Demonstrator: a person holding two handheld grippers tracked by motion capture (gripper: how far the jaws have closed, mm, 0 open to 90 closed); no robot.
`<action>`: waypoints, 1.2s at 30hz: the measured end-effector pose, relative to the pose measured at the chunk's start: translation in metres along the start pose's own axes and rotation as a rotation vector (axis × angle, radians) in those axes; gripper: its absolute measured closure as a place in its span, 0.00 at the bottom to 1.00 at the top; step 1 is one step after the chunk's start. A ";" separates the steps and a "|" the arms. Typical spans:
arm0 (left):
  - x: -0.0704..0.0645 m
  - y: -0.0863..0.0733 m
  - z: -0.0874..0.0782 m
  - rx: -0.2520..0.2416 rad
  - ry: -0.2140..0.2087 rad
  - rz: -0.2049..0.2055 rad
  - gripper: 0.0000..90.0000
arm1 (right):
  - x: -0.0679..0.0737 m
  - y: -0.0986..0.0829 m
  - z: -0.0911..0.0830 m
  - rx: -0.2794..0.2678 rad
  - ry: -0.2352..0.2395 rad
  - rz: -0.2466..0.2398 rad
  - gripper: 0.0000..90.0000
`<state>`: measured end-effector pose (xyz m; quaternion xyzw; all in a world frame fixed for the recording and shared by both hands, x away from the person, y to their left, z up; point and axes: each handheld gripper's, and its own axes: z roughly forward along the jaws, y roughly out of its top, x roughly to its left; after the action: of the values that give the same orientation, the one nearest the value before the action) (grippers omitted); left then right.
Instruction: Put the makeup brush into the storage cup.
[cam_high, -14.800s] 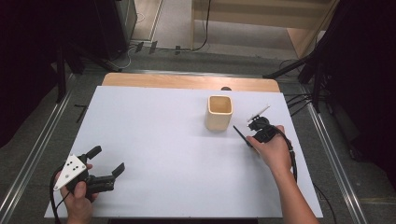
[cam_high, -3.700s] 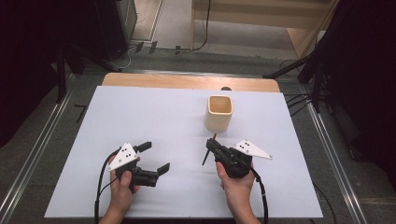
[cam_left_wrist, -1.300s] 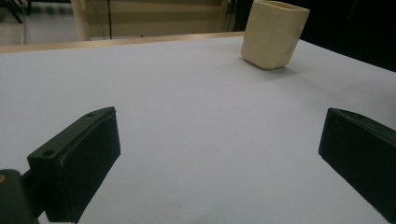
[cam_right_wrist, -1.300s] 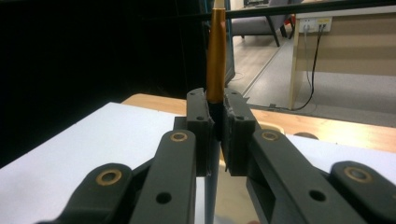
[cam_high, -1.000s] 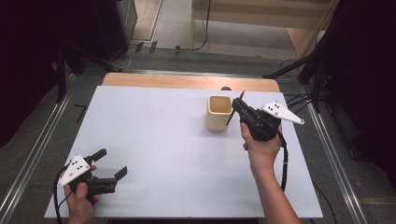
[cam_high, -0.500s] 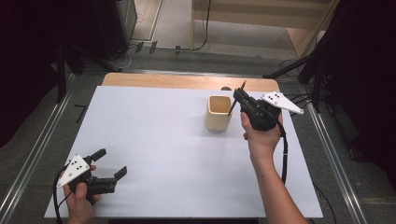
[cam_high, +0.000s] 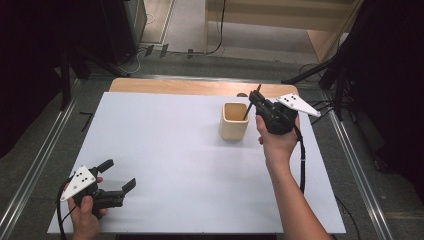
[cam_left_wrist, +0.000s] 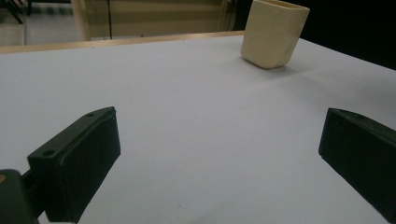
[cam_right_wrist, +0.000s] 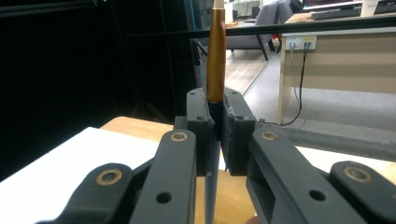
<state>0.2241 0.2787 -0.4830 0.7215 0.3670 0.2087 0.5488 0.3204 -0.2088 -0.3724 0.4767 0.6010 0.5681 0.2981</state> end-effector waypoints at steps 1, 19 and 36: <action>0.000 0.000 0.000 0.000 -0.001 0.002 0.00 | 0.000 0.000 0.002 -0.003 0.000 -0.006 0.93; -0.001 0.000 0.001 -0.001 -0.005 0.001 0.00 | -0.010 -0.009 0.021 -0.013 -0.008 -0.018 0.93; -0.001 0.000 0.002 -0.001 -0.008 0.001 0.00 | -0.014 -0.030 0.039 0.061 -0.024 -0.041 0.93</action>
<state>0.2248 0.2773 -0.4837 0.7222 0.3645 0.2063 0.5504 0.3539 -0.2032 -0.4115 0.4801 0.6240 0.5375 0.3021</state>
